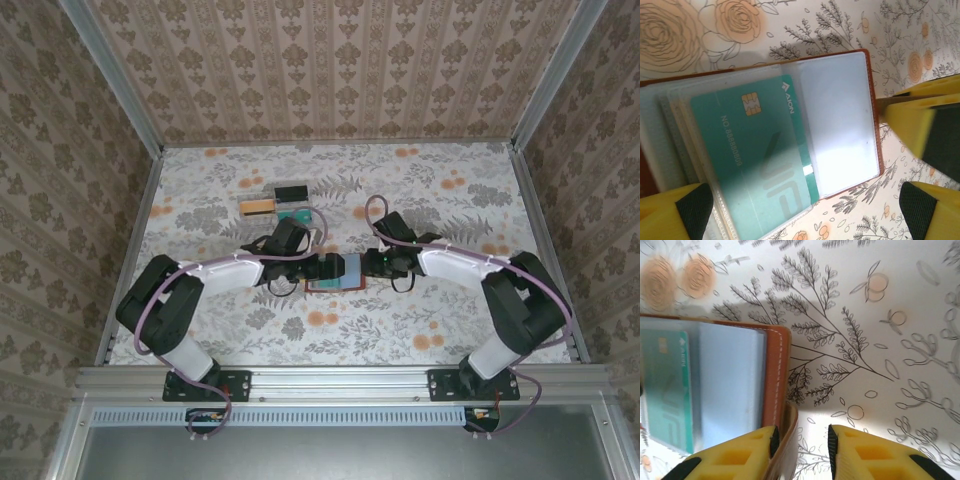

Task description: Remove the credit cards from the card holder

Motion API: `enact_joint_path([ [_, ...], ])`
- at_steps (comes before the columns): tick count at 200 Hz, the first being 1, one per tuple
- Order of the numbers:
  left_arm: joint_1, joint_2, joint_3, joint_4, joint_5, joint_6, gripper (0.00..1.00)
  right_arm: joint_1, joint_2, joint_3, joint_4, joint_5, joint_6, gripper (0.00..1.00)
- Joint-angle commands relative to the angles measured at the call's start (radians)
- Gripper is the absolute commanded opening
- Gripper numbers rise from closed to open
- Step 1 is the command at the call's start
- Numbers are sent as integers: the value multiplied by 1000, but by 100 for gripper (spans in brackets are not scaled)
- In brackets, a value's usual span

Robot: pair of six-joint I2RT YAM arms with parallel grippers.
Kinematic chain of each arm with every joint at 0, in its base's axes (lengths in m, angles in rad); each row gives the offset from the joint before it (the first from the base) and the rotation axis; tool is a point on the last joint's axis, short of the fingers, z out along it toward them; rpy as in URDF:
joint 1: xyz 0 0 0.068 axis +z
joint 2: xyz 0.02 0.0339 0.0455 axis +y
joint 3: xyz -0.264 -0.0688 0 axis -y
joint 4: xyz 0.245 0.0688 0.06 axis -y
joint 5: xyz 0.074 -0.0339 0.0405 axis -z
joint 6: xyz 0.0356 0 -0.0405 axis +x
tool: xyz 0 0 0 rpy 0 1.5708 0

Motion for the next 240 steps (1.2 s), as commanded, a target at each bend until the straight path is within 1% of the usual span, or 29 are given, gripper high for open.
enact_joint_path([
  [1,23,-54,-10,-55,-21,25,98,0,-77,52,-48,48,19,35],
  [9,34,-64,-14,-62,-20,27,96,3,-88,59,-42,36,27,36],
  [35,70,-107,-26,-80,-12,33,83,45,-79,111,-49,16,46,38],
  [46,85,-118,-28,-97,-16,41,77,62,-64,134,-46,13,59,38],
  [56,96,-126,-31,-117,-26,50,73,75,-52,144,-31,0,80,35],
  [73,113,-121,-34,-135,-36,62,55,94,-33,152,7,-21,110,31],
  [83,121,-110,-37,-135,-35,63,46,106,-16,162,15,-26,118,29],
  [94,123,-93,-41,-126,-30,62,33,113,5,172,17,-34,124,24],
  [116,122,-44,-30,-105,-10,57,15,115,40,166,35,-40,141,21],
  [122,121,-29,-26,-98,-3,53,12,115,49,162,41,-46,145,20],
  [142,109,11,-14,-79,5,48,9,115,83,145,78,-80,164,17],
  [160,99,41,-2,-80,2,47,8,115,104,131,111,-106,186,16],
  [178,94,57,-2,-79,-1,45,7,112,129,120,148,-136,207,17],
  [222,82,70,-6,-84,-12,41,6,110,174,119,158,-142,224,17],
  [240,80,72,-7,-87,-17,39,6,109,186,114,157,-142,224,19],
])
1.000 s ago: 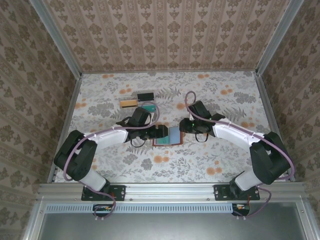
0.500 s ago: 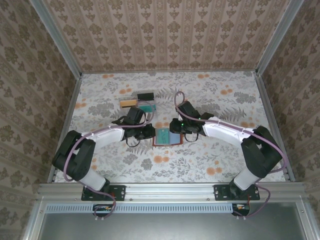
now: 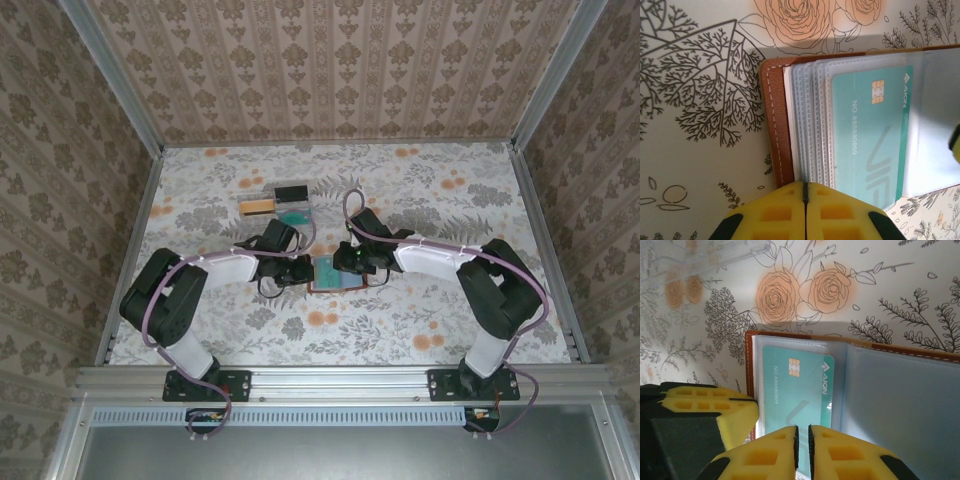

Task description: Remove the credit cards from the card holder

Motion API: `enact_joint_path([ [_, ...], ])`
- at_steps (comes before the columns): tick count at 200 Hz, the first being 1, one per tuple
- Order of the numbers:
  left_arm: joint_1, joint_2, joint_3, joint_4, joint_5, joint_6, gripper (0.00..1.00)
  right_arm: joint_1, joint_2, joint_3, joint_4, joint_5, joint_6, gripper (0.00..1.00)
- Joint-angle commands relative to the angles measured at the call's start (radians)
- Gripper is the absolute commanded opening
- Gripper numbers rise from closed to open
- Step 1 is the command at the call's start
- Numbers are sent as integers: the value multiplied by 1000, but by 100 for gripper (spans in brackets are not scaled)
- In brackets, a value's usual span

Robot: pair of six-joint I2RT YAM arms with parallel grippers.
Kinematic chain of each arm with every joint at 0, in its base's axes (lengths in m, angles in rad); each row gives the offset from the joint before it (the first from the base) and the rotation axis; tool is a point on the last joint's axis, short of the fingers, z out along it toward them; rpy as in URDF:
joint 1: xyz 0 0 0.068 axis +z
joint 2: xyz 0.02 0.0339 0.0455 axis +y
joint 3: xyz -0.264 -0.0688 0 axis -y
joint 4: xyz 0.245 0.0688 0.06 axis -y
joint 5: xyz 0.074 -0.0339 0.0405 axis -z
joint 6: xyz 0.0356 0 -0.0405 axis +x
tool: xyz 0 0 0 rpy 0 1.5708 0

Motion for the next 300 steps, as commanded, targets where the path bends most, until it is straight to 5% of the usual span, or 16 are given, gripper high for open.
enact_joint_path([
  [1,-8,20,15,-8,-6,-5,6,-3,24,-16,16,-20,21,19],
  [123,-21,19,25,-22,-15,-10,5,-9,86,-28,48,-63,37,20],
  [155,-22,17,25,-28,-15,-10,5,-13,75,-33,51,-63,34,0],
  [277,-15,21,29,-81,-60,-16,0,-85,-29,-113,26,-67,-9,0],
  [300,-16,22,33,-82,-55,-13,0,-85,-11,-123,74,-94,3,15],
])
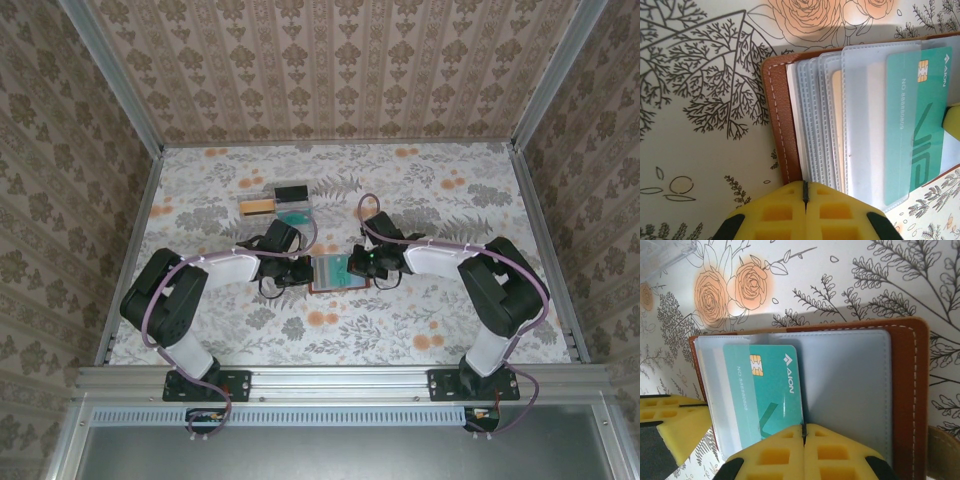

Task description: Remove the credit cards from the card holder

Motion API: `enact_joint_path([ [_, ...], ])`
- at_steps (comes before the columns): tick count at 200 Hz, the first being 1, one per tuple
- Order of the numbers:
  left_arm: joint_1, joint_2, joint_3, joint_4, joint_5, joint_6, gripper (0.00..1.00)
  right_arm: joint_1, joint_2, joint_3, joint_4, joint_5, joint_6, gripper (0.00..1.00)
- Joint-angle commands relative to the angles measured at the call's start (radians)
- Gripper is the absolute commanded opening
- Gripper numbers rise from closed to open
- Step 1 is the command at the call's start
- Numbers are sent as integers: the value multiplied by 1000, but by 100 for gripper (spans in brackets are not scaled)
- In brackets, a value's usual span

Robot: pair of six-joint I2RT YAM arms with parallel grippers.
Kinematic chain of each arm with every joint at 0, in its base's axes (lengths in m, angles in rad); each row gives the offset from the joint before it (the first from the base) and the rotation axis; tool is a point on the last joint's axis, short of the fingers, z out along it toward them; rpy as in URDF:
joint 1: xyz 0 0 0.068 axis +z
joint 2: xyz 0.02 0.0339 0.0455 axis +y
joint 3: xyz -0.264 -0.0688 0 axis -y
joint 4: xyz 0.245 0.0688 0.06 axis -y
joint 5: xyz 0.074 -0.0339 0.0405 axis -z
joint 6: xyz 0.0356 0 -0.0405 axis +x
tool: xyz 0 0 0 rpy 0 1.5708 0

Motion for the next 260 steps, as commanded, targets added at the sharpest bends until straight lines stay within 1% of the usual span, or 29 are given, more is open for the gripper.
enact_joint_path([
  [1,-3,22,20,-43,-16,-5,0,-5,-2,-23,30,-39,-2,16],
  [13,-3,23,20,-43,-14,-4,0,-4,6,-24,57,-57,5,26],
  [21,-5,24,21,-43,-13,-3,0,-5,13,-24,72,-62,10,27],
  [112,-9,33,25,-40,-1,2,0,-5,57,-25,129,-105,19,26],
  [118,-9,32,23,-40,-1,1,0,-5,59,-25,132,-109,18,26],
  [129,-9,33,26,-39,-1,1,0,-5,60,-29,140,-116,18,22],
  [154,-9,32,29,-43,-1,3,0,-5,59,-33,151,-121,18,5],
  [164,-9,31,30,-44,-2,4,0,-5,55,-36,150,-115,17,0],
  [203,-8,26,26,-54,-13,5,0,-30,15,-67,144,-111,4,0],
  [260,3,16,24,-63,-13,8,0,-95,-104,-136,100,-108,-36,0],
])
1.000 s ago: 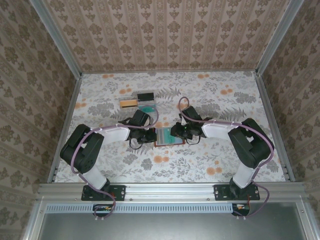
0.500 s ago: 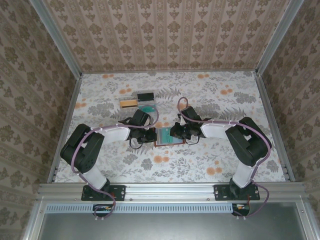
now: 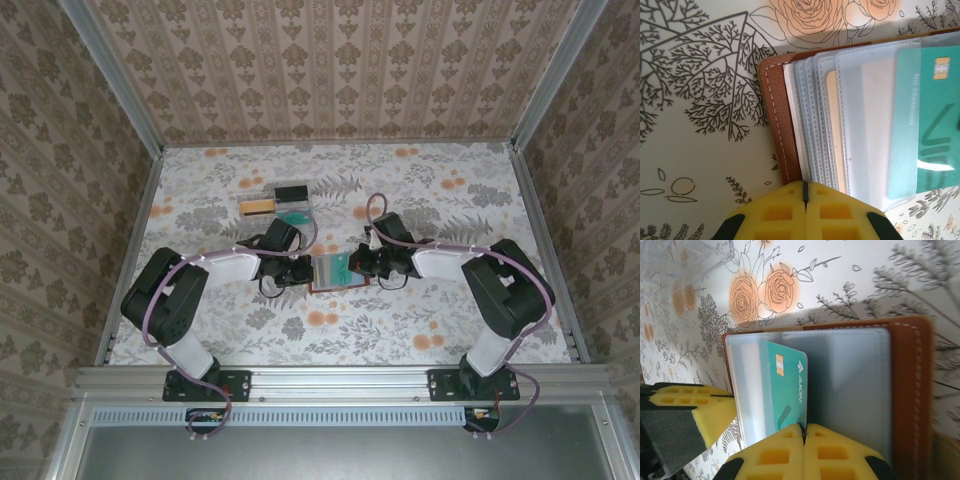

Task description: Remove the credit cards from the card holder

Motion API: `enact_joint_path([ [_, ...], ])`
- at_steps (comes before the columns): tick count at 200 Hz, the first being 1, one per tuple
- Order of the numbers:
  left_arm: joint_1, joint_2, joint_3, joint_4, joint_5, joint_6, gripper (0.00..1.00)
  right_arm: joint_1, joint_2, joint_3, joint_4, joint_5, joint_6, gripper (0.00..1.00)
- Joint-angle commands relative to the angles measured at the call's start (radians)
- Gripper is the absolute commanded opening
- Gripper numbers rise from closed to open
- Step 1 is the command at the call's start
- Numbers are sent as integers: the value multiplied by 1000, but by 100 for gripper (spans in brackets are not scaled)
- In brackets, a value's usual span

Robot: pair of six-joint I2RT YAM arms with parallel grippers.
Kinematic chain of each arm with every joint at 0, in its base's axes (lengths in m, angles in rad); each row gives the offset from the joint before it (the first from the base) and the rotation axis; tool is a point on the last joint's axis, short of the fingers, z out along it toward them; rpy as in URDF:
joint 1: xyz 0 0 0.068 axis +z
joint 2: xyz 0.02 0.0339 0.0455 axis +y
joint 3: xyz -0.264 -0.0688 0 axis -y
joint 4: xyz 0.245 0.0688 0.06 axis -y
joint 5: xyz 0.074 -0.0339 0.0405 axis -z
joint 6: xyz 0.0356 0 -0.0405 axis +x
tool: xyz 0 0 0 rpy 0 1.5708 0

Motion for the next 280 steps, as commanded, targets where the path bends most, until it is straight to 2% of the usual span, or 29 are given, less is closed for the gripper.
enact_joint_path([
  [1,3,8,13,-48,-14,8,0,-29,-65,-39,-63,17,-33,0],
  [55,10,-11,35,-66,-11,14,0,-69,-213,-46,-173,35,-91,0],
  [90,34,-87,72,-95,-12,7,0,-70,-287,16,-250,35,-130,0],
  [106,54,-135,92,-119,-19,6,8,-69,-325,61,-287,32,-163,0],
  [113,63,-160,100,-131,-26,7,16,-68,-326,89,-309,30,-187,0],
  [124,80,-204,110,-155,-42,5,38,-65,-319,141,-350,33,-234,0],
  [140,105,-278,115,-193,-78,5,61,-51,-301,228,-416,51,-314,0],
  [149,121,-329,115,-219,-105,3,80,-39,-263,281,-447,68,-363,0],
  [162,142,-404,112,-263,-163,-3,99,-18,-223,363,-496,98,-431,0],
  [222,284,-787,10,-445,-310,-41,100,119,24,749,-658,252,-882,0],
  [252,329,-967,-58,-504,-345,-53,100,154,108,834,-617,285,-1061,0],
  [280,343,-1076,-82,-553,-376,-46,100,228,182,887,-610,410,-1310,0],
])
